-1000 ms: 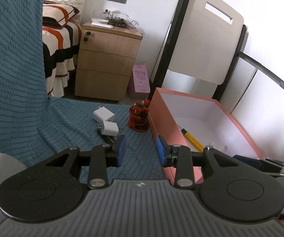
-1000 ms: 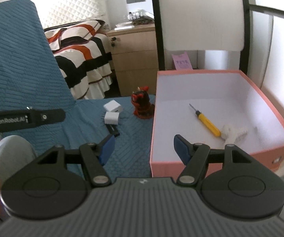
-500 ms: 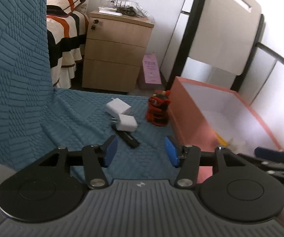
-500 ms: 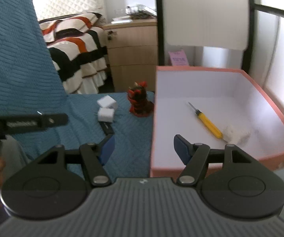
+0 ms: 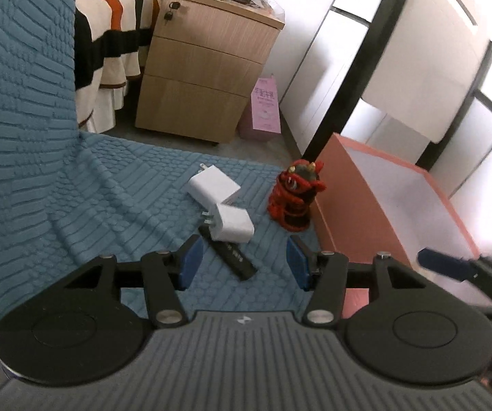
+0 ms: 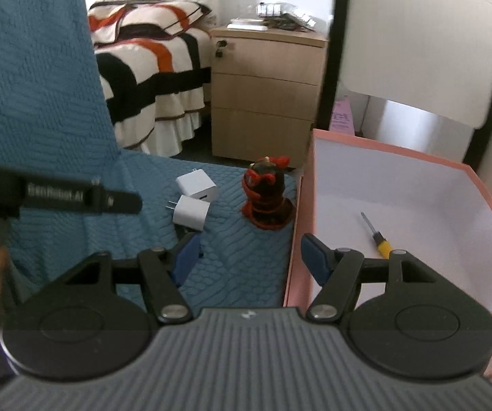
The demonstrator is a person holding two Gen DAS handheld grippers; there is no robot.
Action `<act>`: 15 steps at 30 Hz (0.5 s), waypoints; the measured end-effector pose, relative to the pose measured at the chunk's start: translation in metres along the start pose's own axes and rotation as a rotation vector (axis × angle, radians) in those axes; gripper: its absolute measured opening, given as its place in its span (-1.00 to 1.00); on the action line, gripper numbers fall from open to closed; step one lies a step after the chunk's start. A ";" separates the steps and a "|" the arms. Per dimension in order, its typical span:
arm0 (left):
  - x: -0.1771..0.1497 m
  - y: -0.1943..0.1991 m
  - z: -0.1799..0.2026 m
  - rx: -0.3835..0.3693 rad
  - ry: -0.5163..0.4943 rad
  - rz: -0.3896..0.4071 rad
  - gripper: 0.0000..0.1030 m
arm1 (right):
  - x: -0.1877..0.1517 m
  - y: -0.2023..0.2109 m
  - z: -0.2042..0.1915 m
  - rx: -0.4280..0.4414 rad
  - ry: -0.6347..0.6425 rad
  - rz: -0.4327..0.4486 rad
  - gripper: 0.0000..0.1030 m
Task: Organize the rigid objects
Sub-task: 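Grasp the red figurine with the right tool while the left tool approaches a charger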
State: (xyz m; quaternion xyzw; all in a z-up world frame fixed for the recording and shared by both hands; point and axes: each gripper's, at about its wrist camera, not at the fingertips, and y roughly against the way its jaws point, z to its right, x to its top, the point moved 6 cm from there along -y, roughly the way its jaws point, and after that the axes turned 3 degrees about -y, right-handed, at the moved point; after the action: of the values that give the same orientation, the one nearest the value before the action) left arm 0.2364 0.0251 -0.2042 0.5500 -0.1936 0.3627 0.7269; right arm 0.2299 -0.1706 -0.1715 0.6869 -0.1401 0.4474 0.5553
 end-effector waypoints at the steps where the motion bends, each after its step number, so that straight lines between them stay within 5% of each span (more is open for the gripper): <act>1: 0.004 -0.005 -0.002 -0.007 0.008 -0.006 0.17 | 0.002 -0.006 -0.001 -0.002 0.014 -0.002 0.32; 15: 0.032 -0.087 -0.021 -0.046 0.070 -0.122 0.14 | 0.029 -0.077 -0.013 -0.043 0.094 -0.015 0.30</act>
State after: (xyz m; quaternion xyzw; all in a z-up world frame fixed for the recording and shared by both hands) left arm 0.3195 0.0433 -0.2470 0.5310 -0.1428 0.3323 0.7663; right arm 0.2934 -0.1242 -0.1990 0.6541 -0.1183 0.4720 0.5791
